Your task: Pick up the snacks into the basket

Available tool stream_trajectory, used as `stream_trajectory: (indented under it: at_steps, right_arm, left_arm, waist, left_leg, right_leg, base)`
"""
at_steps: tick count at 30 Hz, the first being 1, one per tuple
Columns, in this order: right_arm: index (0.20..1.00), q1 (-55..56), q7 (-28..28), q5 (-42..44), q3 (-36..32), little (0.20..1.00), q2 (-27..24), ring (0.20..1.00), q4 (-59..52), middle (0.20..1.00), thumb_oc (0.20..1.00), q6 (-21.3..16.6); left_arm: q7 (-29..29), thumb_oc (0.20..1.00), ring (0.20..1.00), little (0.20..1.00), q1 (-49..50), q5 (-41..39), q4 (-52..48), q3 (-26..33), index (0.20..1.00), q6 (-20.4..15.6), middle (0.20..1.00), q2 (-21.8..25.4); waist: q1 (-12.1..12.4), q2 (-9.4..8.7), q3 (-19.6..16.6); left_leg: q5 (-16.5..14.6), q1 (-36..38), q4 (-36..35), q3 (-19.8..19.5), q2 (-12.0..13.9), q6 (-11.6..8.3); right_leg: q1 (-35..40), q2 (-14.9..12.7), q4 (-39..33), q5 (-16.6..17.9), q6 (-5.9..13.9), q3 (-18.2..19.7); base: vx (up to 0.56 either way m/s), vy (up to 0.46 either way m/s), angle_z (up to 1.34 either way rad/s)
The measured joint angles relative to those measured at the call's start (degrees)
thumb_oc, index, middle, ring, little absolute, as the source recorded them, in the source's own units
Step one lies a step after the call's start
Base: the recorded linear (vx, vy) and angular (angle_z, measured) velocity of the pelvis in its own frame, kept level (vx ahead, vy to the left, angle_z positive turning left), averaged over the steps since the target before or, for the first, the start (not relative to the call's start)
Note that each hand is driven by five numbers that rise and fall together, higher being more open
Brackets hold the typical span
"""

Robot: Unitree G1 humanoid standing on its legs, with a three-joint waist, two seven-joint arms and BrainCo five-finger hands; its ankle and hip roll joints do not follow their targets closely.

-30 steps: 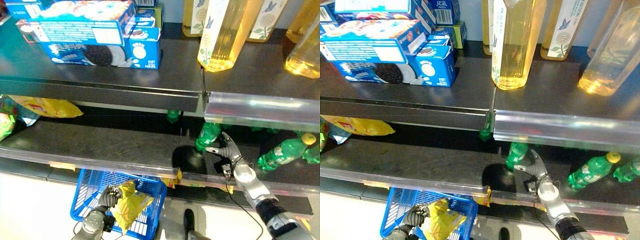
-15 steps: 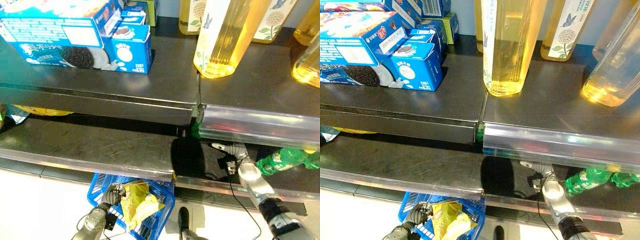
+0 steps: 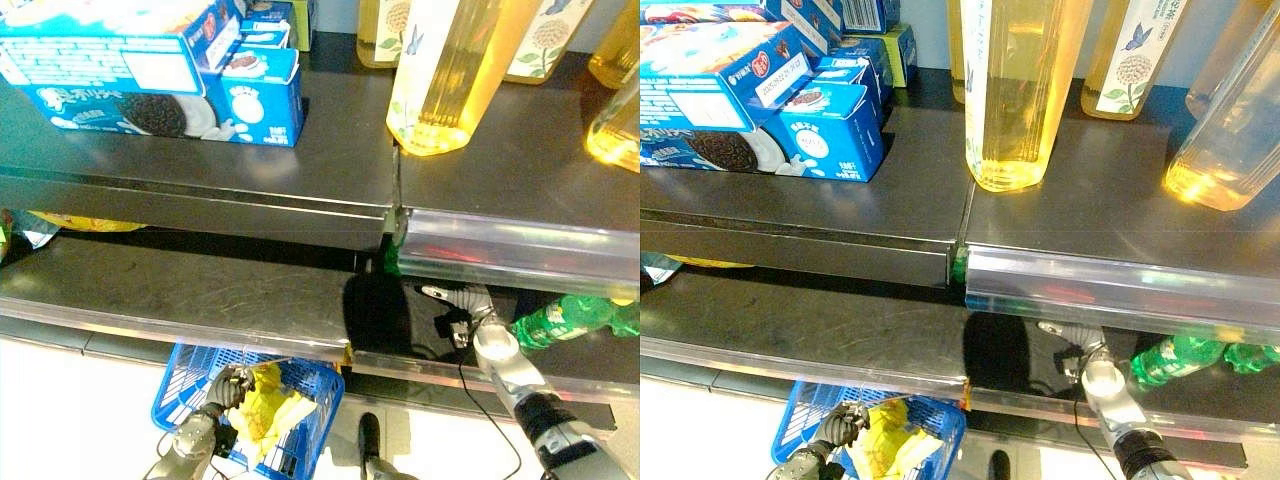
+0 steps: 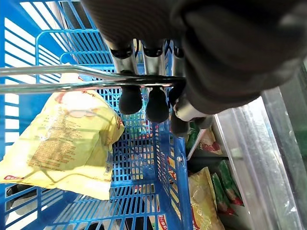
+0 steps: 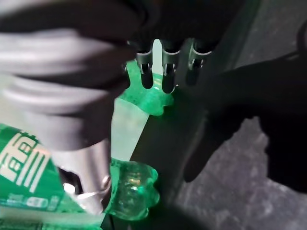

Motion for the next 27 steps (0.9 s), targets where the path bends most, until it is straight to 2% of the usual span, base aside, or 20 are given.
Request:
stream_trajectory:
  at_steps: [13, 22, 27]
  right_arm:
    - [1.0, -1.1, 0.0, 1.3, 0.0, 1.0, 0.7, 1.0, 2.9, 1.0, 1.0, 0.0]
    - [1.0, 9.2, 0.3, 1.7, -2.5, 1.0, 2.6, 1.0, -7.2, 1.0, 1.0, -1.4]
    - [1.0, 14.4, 1.2, 1.6, -5.2, 1.0, 2.6, 1.0, -9.4, 1.0, 1.0, -2.2]
  left_arm:
    - [0.7, 0.2, 0.2, 0.2, 0.1, 0.0, 0.0, 0.1, 0.2, 0.0, 0.2, -0.1]
    - [2.1, 0.2, 0.2, 0.2, 0.7, 0.1, 0.2, 1.1, 0.2, 0.1, 0.2, -0.8]
    - [2.8, 0.2, 0.2, 0.2, 1.6, 0.7, 0.6, 3.3, 0.2, 0.1, 0.2, -0.9]
  waist:
    - [0.0, -0.02, 0.1]
    - [-0.2, -0.41, 0.3]
    - [-1.5, -1.22, 0.8]
  left_leg:
    - [0.0, -0.4, 0.0, 1.0, 0.2, -0.01]
    - [0.2, 0.4, -1.3, 1.7, 0.2, 0.27]
    - [0.3, 1.4, -1.9, 2.8, 0.2, 0.42]
  right_leg:
    - [-0.9, 0.0, 0.4, 0.0, 0.05, 0.2]
    - [-0.6, 0.1, -0.2, 0.1, 0.19, 0.7]
    - [-0.4, 0.1, -0.2, 0.2, 0.26, 1.8]
  base:
    - [-0.01, 0.004, -0.03]
    - [0.02, 0.016, -0.03]
    - [0.01, 0.031, -0.12]
